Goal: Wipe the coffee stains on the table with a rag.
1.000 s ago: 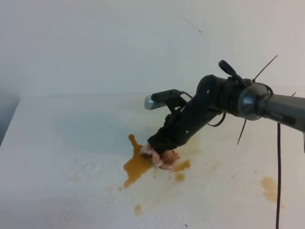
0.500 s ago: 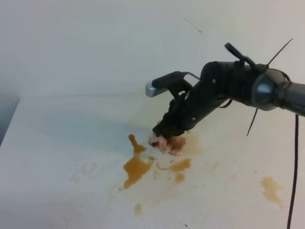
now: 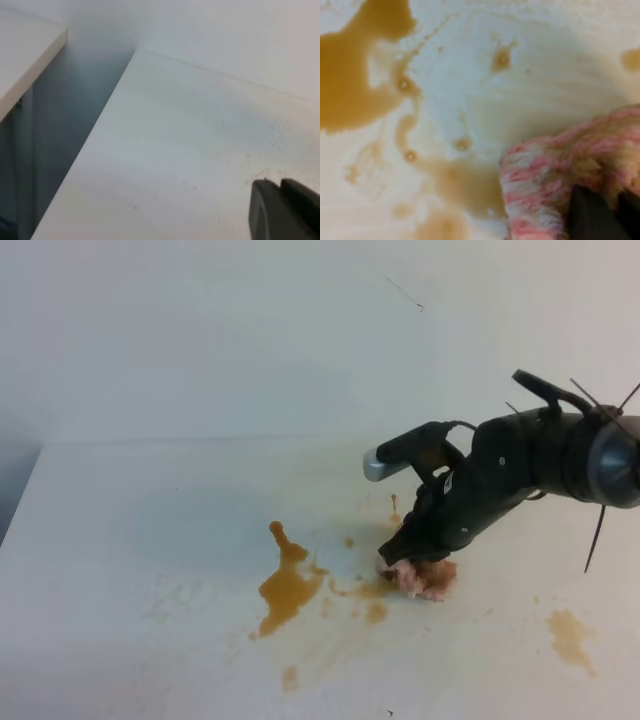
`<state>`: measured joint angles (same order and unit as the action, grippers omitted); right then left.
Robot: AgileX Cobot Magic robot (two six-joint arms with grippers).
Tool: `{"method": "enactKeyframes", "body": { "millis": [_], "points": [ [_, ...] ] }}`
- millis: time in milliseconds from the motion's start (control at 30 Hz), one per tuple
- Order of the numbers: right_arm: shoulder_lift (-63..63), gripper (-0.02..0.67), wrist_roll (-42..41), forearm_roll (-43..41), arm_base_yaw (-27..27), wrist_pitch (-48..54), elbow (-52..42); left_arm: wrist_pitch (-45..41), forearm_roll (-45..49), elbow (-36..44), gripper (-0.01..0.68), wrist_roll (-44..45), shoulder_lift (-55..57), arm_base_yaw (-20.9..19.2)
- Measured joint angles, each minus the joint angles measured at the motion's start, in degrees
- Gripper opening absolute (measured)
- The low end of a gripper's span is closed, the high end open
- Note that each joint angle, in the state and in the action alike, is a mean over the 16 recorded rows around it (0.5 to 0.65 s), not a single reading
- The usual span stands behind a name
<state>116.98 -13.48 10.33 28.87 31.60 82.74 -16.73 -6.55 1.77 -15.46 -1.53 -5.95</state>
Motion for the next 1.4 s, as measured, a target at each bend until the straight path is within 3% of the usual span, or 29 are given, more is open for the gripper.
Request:
{"method": "enactKeyframes", "body": {
  "millis": [400, 900, 1100, 1400],
  "points": [
    [2.2, 0.039, -9.0, 14.2, 3.6, -6.0, -3.8, 0.0, 0.0, 0.0, 0.0, 0.0, 0.0, 0.0],
    [3.2, 0.039, -37.4, 40.1, 10.6, -7.8, -2.5, 0.0, 0.0, 0.0, 0.0, 0.0, 0.0, 0.0],
    [5.4, 0.039, -44.0, 44.2, 11.9, -7.8, -1.9, 0.0, 0.0, 0.0, 0.0, 0.0, 0.0, 0.0],
    [9.9, 0.039, -46.1, 44.9, 11.7, -10.9, 1.9, 0.0, 0.0, 0.0, 0.0, 0.0, 0.0, 0.0]
  ]
}}
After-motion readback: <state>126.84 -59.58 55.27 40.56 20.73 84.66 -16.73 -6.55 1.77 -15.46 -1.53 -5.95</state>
